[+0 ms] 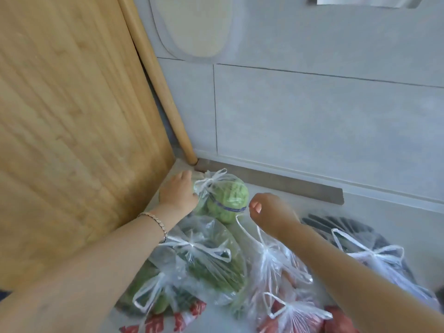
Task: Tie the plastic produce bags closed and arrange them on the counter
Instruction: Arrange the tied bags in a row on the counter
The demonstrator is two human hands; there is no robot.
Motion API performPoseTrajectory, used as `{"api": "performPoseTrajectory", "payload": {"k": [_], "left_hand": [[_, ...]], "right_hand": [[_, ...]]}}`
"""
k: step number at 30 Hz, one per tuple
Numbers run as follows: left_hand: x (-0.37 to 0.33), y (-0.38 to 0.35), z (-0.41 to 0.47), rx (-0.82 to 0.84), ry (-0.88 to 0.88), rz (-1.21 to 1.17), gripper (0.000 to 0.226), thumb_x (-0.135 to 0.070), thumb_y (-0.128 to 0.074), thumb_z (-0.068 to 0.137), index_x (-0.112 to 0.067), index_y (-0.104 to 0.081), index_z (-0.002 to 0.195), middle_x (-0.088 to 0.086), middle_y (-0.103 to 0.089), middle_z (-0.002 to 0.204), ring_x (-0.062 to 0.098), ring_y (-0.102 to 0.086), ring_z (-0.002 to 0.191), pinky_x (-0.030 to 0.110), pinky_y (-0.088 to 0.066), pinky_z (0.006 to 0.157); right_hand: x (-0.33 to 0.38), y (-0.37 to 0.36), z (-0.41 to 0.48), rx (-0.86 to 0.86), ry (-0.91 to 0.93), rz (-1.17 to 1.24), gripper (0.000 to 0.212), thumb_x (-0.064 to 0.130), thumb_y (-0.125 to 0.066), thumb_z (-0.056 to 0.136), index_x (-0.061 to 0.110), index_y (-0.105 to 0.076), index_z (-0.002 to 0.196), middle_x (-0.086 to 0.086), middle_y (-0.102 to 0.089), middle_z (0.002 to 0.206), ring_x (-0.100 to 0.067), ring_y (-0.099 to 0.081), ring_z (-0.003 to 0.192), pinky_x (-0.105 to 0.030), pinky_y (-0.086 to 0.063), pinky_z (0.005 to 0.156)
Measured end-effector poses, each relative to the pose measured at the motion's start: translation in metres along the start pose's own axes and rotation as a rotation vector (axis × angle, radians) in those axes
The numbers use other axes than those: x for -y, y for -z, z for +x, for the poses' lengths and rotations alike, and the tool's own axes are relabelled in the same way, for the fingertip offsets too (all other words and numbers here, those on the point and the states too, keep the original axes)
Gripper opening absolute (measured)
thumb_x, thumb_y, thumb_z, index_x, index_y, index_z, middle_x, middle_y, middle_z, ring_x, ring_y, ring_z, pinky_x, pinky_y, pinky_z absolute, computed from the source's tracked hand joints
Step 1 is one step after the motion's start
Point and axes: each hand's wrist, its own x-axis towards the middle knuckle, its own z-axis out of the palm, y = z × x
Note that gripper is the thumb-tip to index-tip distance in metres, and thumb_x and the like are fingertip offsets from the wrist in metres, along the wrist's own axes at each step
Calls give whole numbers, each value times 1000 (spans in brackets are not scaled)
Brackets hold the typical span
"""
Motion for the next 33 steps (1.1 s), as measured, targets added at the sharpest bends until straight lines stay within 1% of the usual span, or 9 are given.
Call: {"api": "performPoseTrajectory", "payload": {"k": [4,7,11,15,21,24,26,30,33], "left_hand": [[10,-6,46,146,-242,71,73,-36,-59,86,-16,-21,145,4,-28,152,25,-36,134,38,-36,103],[3,-15,64,249,-343,120,52,-35,-58,87,-17,-40,132,7,-54,131,30,-53,114,35,-41,89],[4,-32,72,164,-396,87,24,-33,-49,93,-14,-58,103,12,-66,104,32,-58,99,33,-39,75],[15,-34,81,198,-381,-101,40,-35,-43,96,-17,-35,62,5,-49,62,31,-51,69,31,-24,58],[43,-24,80,123,-338,-320,48,-32,-47,94,-18,-26,54,-2,-32,52,27,-42,61,32,-25,56],[62,-18,81,66,-187,-511,48,-28,-49,95,-18,-23,55,-1,-29,52,22,-34,54,33,-22,53],[72,-15,79,20,-123,-580,48,-25,-49,95,-18,-22,55,-1,-28,52,20,-29,52,34,-22,54],[91,-9,79,-81,-87,-613,50,-18,-50,94,-19,-22,52,-2,-26,50,20,-27,53,31,-22,57],[100,-8,87,-116,-8,-672,50,-18,-49,94,-17,-23,52,0,-25,49,20,-27,50,33,-24,56]], "right_hand": [[15,-21,25,22,-128,27,25,25,-50,89,19,-61,111,-3,-58,116,-22,-58,104,-31,-48,89],[27,-35,38,141,-131,14,30,32,-54,88,17,-59,113,-4,-61,116,-21,-58,106,-28,-45,91],[52,-63,42,354,4,-88,53,46,-63,81,17,-53,125,-2,-58,123,-19,-53,113,-31,-42,100],[76,-92,40,486,76,-113,72,54,-64,75,27,-40,137,-1,-47,136,-21,-42,126,-36,-33,107],[103,-116,20,647,132,-170,91,64,-67,66,24,-32,140,-3,-34,144,-24,-29,134,-44,-25,112],[103,-122,12,543,249,-453,59,37,-65,79,13,-42,128,-13,-44,130,-30,-40,124,-43,-32,102],[100,-118,13,502,178,-436,39,16,-55,84,11,-49,123,-13,-51,127,-30,-47,121,-37,-38,98],[81,-84,24,278,-123,-89,34,6,-45,83,10,-58,114,-8,-64,113,-23,-61,106,-27,-45,88],[69,-49,35,145,-367,417,10,-5,-52,81,2,-58,84,-8,-58,72,-9,-60,52,-20,-47,50]]}}
